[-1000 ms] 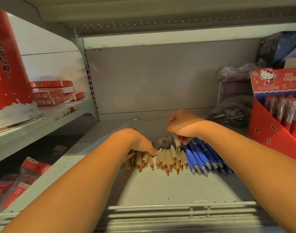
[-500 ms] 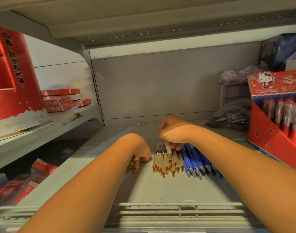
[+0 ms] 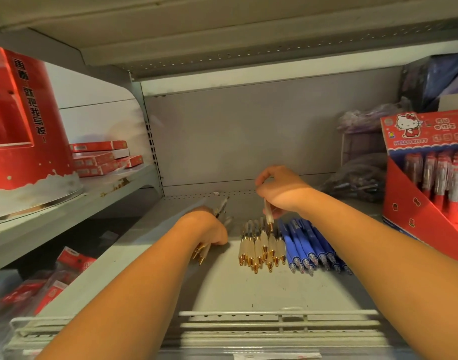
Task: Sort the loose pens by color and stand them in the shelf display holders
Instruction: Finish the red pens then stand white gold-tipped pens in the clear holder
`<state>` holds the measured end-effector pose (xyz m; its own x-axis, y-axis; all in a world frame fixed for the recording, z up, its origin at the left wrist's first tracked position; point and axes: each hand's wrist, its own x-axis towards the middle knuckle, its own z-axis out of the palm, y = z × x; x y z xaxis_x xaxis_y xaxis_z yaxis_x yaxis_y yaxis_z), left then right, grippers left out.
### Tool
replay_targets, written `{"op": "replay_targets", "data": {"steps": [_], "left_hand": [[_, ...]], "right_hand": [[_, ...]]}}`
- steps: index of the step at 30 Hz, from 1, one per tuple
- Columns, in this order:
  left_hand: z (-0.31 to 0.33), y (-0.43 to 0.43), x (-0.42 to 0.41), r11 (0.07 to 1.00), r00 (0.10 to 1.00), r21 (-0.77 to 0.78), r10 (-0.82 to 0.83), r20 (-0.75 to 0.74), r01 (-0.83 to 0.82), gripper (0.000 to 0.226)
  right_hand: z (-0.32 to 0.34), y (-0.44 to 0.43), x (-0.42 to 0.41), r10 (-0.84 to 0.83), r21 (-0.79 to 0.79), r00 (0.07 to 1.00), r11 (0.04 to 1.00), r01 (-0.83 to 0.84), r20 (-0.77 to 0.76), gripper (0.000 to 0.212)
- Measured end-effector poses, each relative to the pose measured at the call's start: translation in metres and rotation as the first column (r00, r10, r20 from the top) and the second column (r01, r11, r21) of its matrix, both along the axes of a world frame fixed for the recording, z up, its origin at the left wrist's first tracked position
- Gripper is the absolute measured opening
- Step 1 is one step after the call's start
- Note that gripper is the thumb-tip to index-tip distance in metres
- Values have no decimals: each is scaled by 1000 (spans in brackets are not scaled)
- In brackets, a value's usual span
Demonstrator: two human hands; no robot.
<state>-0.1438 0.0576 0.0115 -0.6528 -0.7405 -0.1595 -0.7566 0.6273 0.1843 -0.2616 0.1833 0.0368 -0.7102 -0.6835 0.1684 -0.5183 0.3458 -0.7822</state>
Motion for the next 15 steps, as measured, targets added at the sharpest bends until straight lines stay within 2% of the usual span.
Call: {"op": "replay_targets", "data": {"steps": [4,7,11,14,15], "left_hand": [[6,-4,9,992,992,127,20,-128,-4,15],[11,-2,12,975,970,197,-57,-235,105,23],[18,1,9,930,856,299,-30,-517,213,31],[22,9,4,863,712,399,68,-699,309,9],[25,16,3,839,693,420,75,-717,345,11]], "right_hand": [[1,2,2,-14,-160,998,987,25,66,21],[1,7,8,37,-257,994,966,-9,107,27],[1,29,15,105,-440,969,898,5,225,38],[-1,51,23,184,-582,937,813,26,298,44],[-1,59,26,195,-616,931,786,40,309,45]]}}
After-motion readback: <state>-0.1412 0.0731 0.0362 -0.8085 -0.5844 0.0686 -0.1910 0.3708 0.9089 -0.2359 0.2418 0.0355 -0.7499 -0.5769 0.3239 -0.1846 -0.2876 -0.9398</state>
